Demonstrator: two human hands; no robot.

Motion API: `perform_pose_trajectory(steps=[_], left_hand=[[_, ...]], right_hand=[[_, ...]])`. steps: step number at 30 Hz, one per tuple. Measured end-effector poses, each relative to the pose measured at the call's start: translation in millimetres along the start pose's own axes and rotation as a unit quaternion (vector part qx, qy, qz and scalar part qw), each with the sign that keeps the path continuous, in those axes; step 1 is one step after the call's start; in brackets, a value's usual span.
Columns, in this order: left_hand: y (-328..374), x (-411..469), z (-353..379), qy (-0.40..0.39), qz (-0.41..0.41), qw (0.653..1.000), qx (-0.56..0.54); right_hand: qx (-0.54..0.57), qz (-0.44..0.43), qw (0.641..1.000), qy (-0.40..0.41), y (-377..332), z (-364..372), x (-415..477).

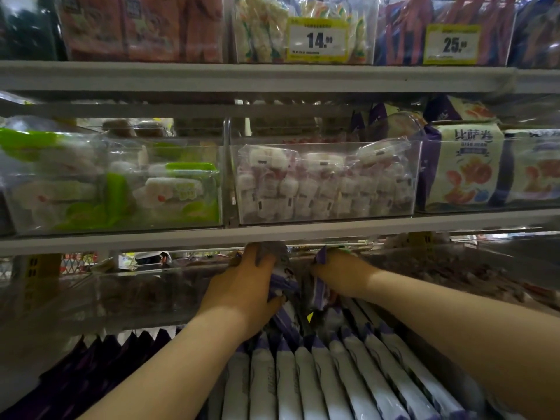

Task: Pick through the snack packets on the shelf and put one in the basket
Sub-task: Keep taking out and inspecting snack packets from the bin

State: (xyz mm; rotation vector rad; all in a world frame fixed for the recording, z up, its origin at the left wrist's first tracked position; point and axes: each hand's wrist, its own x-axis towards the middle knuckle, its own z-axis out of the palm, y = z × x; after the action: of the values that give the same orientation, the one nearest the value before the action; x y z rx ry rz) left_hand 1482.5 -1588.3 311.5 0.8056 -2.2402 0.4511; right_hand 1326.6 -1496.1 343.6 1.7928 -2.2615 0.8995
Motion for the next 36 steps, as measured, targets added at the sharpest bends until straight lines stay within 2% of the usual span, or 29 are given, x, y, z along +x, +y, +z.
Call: perform_pose_trajectory(steps=[3,5,6,8,10,12,15,21,22,27,32,36], left_hand=[[-0.2,-0.1,-0.8,0.0,0.002,1.0,0.005],[0.0,-0.4,-1.1,-0.005,0.002,1.0,0.009],[0.1,-0.4,-1.1,-0.006,0.003,1.0,0.013],[1.4,0.3,-0.8,0.003,0.014,0.999,0.047],[4.3,2.3,-0.8,0.02,0.044,0.991,0.127],[9.7,4.8,-1.4,0.021,0.097,0.975,0.199],[21.5,9.4,-4.5,-0.024,0.172,0.941,0.291],[60.5,18.8,-0.9,-0.131,0.186,0.864,0.449],[66.3,21.2,-0.5,-0.146,0.199,0.86,0.447],[61.4,25.8,2.3,-0.198,0.251,0.886,0.336],[53.0,23.9,7.4,-0.208,0.264,0.882,0.33],[54.8,25.7,7.4,-0.237,0.314,0.824,0.408]], right_hand=[[0.136,0.041,0.99,-0.007,7.5,-10.2,-3.8],[0.164,0.057,0.985,-0.014,9.0,-13.6,-7.4],[0.139,0.054,0.989,-0.017,7.4,-12.4,-8.4],[0.016,0.018,1.0,-0.001,2.2,-6.8,-8.2],[-0.079,-0.024,0.996,0.038,-2.6,-0.2,-9.3],[-0.101,-0.047,0.992,0.056,0.5,5.1,-11.8],[-0.077,-0.049,0.994,0.052,13.6,1.9,-17.0],[-0.036,-0.026,0.997,0.057,26.3,-8.1,-17.2],[-0.032,-0.031,0.997,0.059,25.9,-8.1,-17.5],[-0.032,-0.05,0.996,0.072,31.8,-7.7,-20.6],[-0.034,-0.051,0.995,0.078,36.6,-8.4,-21.5],[-0.043,-0.053,0.996,0.062,33.3,-10.6,-21.0]])
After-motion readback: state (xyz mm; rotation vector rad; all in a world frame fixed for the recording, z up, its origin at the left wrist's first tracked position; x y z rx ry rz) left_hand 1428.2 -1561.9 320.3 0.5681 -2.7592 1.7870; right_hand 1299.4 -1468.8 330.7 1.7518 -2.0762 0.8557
